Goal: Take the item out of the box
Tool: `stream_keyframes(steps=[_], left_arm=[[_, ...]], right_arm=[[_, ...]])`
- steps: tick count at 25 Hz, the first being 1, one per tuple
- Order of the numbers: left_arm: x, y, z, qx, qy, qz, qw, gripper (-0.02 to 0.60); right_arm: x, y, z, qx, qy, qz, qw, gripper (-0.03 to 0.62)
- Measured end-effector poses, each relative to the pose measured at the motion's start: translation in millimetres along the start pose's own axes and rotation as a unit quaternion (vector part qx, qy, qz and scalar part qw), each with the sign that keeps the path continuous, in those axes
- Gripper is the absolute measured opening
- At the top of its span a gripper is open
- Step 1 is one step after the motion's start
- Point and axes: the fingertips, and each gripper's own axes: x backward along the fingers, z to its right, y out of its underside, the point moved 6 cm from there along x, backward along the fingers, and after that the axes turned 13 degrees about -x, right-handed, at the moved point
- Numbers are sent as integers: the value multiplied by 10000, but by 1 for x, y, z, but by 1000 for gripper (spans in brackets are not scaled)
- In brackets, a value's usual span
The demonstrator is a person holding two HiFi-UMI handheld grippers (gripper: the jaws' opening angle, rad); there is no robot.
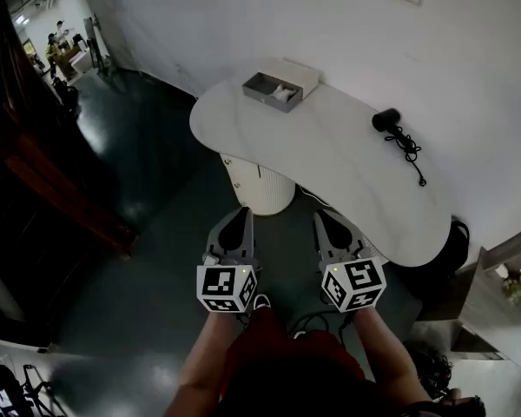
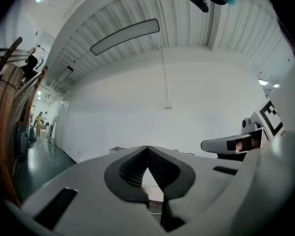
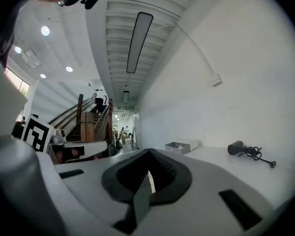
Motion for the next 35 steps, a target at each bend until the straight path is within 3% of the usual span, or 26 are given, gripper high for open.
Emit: stream_keyframes(steps=[20,35], left_arm=[[-113,22,-102,43,460,102,9989,21],[-168,39,-140,31,674,-87,9977,21]], right_arm=[[-140,-10,8,-114,553,276,9980,14],[-182,-17,24,-142,1013,262,9944,14]])
